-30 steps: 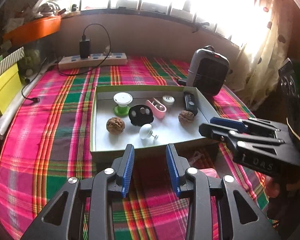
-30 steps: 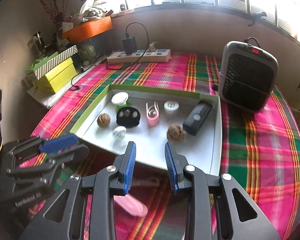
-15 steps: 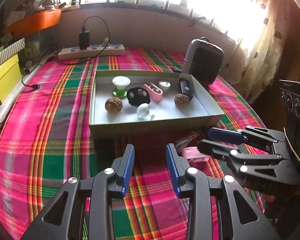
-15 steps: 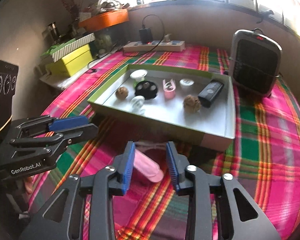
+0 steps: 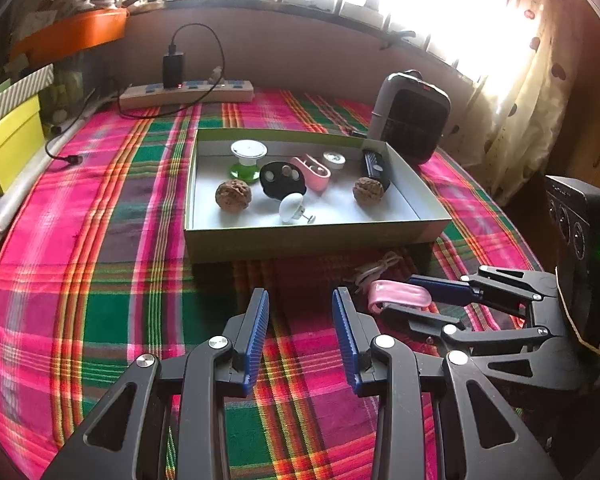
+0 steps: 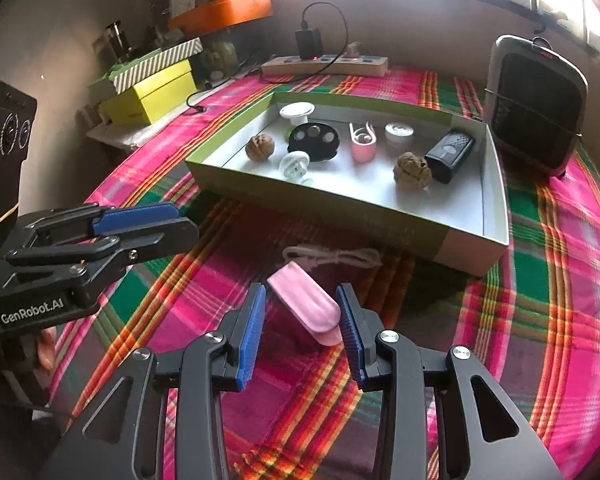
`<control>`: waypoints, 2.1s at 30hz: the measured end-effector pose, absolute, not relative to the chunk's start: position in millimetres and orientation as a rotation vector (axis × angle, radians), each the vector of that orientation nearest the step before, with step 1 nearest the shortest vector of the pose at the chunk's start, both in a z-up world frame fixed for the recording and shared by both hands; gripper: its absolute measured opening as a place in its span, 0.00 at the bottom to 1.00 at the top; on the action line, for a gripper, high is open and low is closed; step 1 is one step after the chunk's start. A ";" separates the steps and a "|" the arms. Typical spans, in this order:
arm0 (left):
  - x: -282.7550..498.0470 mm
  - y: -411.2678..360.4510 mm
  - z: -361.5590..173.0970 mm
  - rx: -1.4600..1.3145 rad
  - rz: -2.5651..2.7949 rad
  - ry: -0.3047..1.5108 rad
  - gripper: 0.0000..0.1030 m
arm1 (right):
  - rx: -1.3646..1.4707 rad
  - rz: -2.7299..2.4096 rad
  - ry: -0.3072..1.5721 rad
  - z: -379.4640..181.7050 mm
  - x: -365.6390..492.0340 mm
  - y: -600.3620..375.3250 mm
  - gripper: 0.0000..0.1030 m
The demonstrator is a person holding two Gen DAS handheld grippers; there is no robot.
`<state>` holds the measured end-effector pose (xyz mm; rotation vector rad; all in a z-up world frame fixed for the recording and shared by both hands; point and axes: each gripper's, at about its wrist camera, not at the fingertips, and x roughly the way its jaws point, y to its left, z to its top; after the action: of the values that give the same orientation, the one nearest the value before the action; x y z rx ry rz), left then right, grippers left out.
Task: Organize objects
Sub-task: 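Lift the right gripper out of the tray toward the pink case while the left gripper withdraws, then close the right gripper on the pink case, then move the left gripper to the white USB cable and close on it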
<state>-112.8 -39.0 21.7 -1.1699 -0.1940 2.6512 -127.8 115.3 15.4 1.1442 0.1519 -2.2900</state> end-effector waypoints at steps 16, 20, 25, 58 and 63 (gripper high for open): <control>-112.4 -41.8 17.4 -1.181 2.644 -0.199 0.30 | 1.132 -2.332 0.261 9.0 -124.3 94.3 0.37; -112.7 -41.6 14.9 -1.189 2.636 -0.198 0.30 | 1.133 -2.356 0.274 9.3 -122.9 95.1 0.28; -114.4 -37.9 15.3 -1.191 2.623 -0.187 0.30 | 1.140 -2.372 0.256 9.8 -119.9 100.3 0.18; -163.7 26.9 2.7 -1.224 2.484 0.020 0.36 | 1.204 -2.529 0.078 12.7 -113.5 175.0 0.18; -162.3 33.1 2.8 -1.222 2.481 0.040 0.36 | 1.204 -2.526 0.053 12.3 -113.7 178.9 0.18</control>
<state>-162.3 33.1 2.8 -1.2218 0.0396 2.4807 -113.7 178.9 12.3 1.2043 0.0530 -2.5263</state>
